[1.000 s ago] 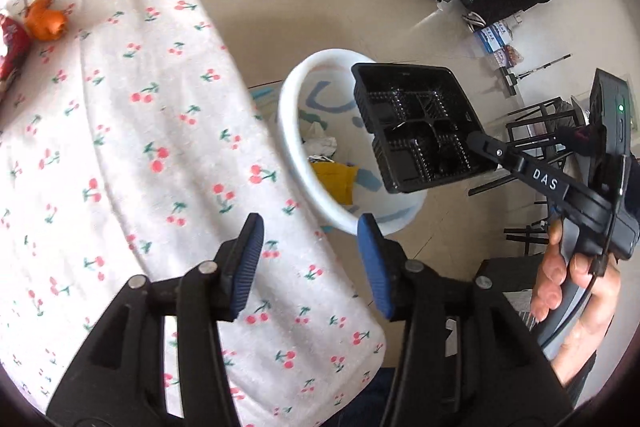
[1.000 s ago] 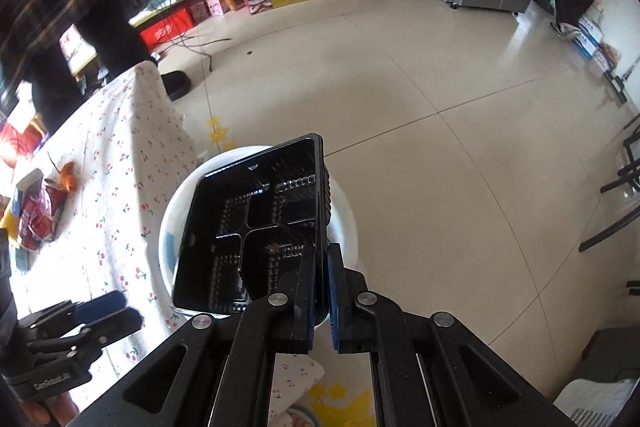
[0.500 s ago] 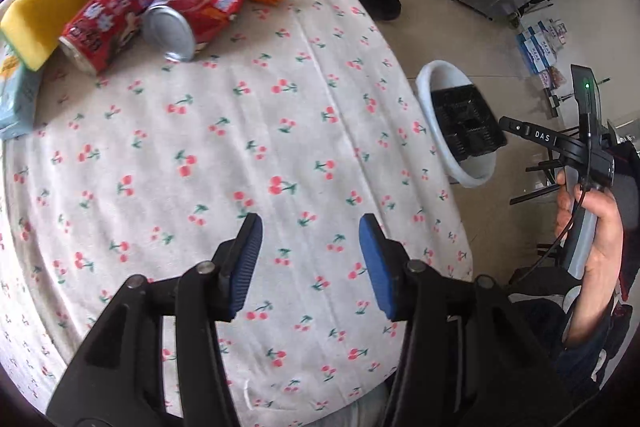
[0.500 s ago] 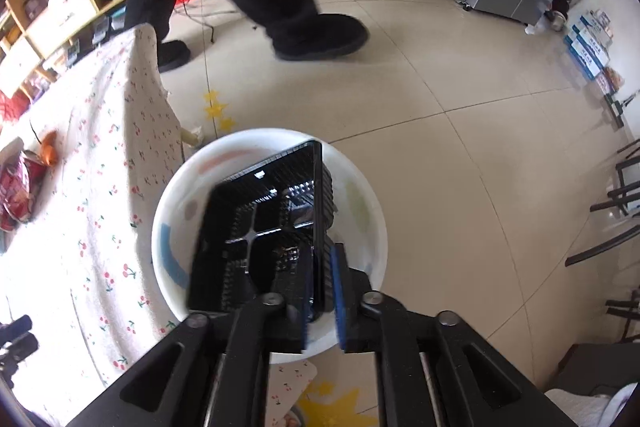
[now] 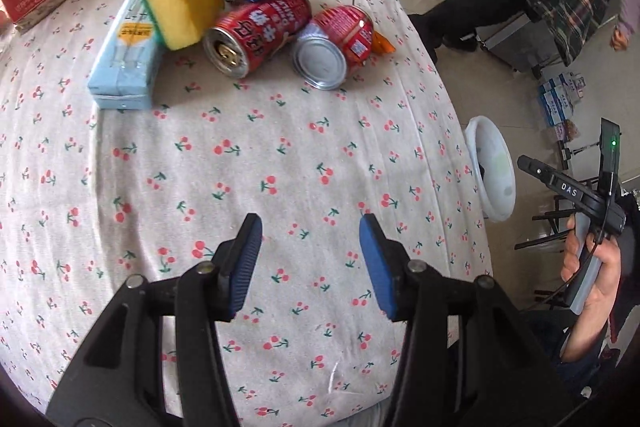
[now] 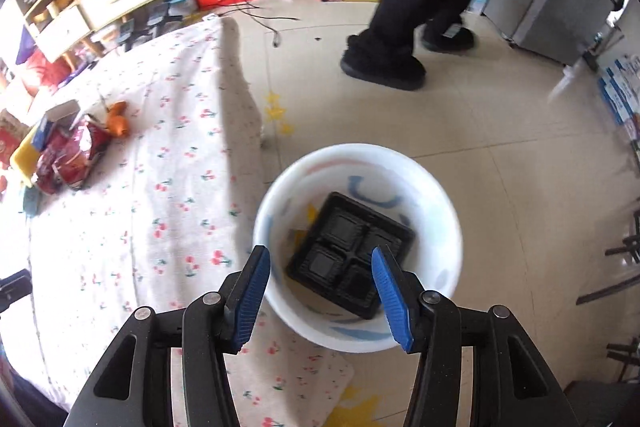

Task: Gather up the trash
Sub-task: 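Grasp the yellow-green sponge with the left tool while the right tool grasps the orange object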

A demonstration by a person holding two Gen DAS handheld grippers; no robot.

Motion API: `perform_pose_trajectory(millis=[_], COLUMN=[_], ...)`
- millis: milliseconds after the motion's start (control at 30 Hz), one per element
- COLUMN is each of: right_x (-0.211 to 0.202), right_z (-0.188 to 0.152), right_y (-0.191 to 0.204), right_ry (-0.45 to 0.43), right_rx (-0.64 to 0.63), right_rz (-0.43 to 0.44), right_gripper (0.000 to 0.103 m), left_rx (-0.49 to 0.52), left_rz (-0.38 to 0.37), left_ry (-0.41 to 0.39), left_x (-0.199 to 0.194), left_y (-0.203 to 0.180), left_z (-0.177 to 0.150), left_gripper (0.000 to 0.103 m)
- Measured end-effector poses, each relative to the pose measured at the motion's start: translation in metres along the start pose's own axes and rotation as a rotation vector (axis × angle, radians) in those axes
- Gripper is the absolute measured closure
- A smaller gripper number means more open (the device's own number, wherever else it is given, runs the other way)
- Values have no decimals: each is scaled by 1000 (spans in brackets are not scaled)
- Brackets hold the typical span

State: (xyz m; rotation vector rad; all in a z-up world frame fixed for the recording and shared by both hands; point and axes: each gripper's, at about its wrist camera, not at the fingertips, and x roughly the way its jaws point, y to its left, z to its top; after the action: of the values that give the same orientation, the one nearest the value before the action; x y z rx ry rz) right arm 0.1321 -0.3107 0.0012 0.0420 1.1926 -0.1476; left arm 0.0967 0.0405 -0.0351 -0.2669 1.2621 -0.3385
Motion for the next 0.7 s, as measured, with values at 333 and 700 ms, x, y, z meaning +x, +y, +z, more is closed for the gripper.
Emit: perform_pose_trajectory(millis=[333, 700], right_x=[5, 44], right_z=[28, 74], right_y=[103, 145], right_ry=[24, 22], right_rx=[-89, -70], right_rz=[323, 294], right_gripper=[48, 48], left_rx=[-81, -128], left_rz=[50, 85], left_ry=[-101, -172], left_x=[-37, -34], left_y=[41, 67], left_z=[33, 94], left_gripper=[51, 45])
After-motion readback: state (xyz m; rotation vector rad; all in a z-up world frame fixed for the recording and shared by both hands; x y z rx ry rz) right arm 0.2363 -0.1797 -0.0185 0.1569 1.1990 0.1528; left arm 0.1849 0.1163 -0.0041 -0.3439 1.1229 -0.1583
